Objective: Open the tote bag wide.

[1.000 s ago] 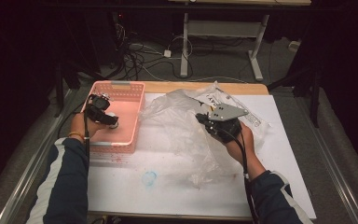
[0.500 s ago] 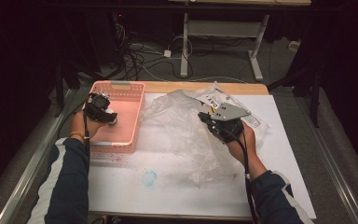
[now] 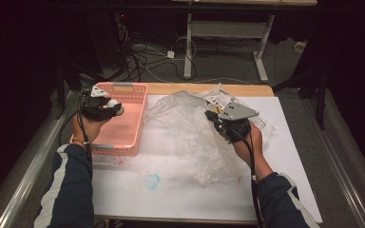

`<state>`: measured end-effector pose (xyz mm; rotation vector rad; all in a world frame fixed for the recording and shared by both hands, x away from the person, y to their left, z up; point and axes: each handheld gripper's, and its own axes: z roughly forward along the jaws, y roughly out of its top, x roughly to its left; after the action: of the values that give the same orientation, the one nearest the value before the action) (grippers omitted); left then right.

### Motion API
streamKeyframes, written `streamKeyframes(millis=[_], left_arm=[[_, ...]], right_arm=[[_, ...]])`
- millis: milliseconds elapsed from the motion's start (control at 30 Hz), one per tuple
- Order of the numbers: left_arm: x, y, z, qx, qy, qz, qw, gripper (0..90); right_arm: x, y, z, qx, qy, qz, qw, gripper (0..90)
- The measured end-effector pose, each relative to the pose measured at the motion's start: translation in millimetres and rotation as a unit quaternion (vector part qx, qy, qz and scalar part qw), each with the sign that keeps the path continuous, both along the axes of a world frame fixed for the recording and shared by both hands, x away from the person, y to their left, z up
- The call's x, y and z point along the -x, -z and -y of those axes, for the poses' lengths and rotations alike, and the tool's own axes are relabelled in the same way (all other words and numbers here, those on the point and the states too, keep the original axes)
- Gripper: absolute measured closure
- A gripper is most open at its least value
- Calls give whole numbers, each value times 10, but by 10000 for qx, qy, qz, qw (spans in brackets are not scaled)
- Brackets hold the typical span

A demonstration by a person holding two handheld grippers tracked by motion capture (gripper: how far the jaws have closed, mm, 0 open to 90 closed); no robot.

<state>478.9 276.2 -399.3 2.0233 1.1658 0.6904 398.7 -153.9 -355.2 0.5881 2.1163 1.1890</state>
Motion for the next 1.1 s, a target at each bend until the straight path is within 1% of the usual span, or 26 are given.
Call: streamKeyframes(millis=[67, 100, 133, 167, 233, 267, 333, 367, 400, 533, 600, 667, 700, 767, 800, 833, 867, 900, 967, 1100], left_arm=[[43, 3, 39, 9, 110, 84, 9999, 485], [87, 13, 72, 106, 234, 140, 9996, 485], [104, 16, 87, 172, 297, 150, 9993, 485], [104, 16, 87, 172, 297, 150, 9993, 486], [138, 2, 127, 137, 384, 205, 9990, 486], [156, -9, 147, 155, 428, 246, 9987, 486], [195, -30, 194, 224, 545, 310, 9978, 486], [240, -55, 258, 181, 637, 386, 9971, 486], [240, -55, 258, 181, 637, 386, 9971, 486], [371, -134, 394, 113, 787, 603, 9950, 486], [455, -181, 455, 191, 887, 681, 9935, 486], [551, -238, 513, 234, 996, 801, 9915, 486], [588, -271, 538, 235, 1092, 887, 9898, 486], [685, -330, 589, 247, 1218, 1005, 9872, 486], [726, -358, 609, 299, 1361, 1011, 9851, 485], [771, -382, 635, 333, 1445, 1000, 9839, 486], [810, -405, 660, 314, 1511, 1062, 9823, 486], [843, -425, 682, 346, 1597, 1095, 9805, 486], [899, -447, 743, 399, 1733, 1147, 9774, 485], [975, -442, 949, 245, 2071, 1208, 9705, 485]], right_arm=[[-20, 12, 10, -26, 54, -26, 10000, 900], [-28, 16, 14, -26, 72, -39, 10000, 900], [-35, 20, 14, -15, 106, -32, 9999, 900], [-42, 25, 15, 3, 139, -10, 9999, 900], [-55, 36, 16, -3, 163, -51, 9999, 900], [-55, 36, 16, -3, 163, -51, 9999, 900], [-69, 46, 20, -21, 194, -69, 9998, 900], [-71, 48, 22, -23, 207, -68, 9998, 900], [-72, 48, 25, -32, 219, -77, 9997, 900], [-79, 51, 51, -103, 247, -138, 9995, 900], [-88, 60, 66, -174, 252, -198, 9993, 900], [-100, 65, 76, -226, 291, -212, 9991, 900], [-105, 66, 80, -220, 323, -205, 9990, 900], [-115, 73, 82, -227, 403, -203, 9987, 900], [-117, 75, 83, -207, 442, -196, 9986, 900], [-120, 74, 82, -189, 493, -162, 9985, 900], [-120, 74, 82, -189, 493, -162, 9985, 900], [-126, 72, 81, -234, 531, -147, 9982, 900], [-134, 71, 74, -232, 549, -131, 9981, 900], [-130, 58, 54, -237, 524, -113, 9983, 900]])
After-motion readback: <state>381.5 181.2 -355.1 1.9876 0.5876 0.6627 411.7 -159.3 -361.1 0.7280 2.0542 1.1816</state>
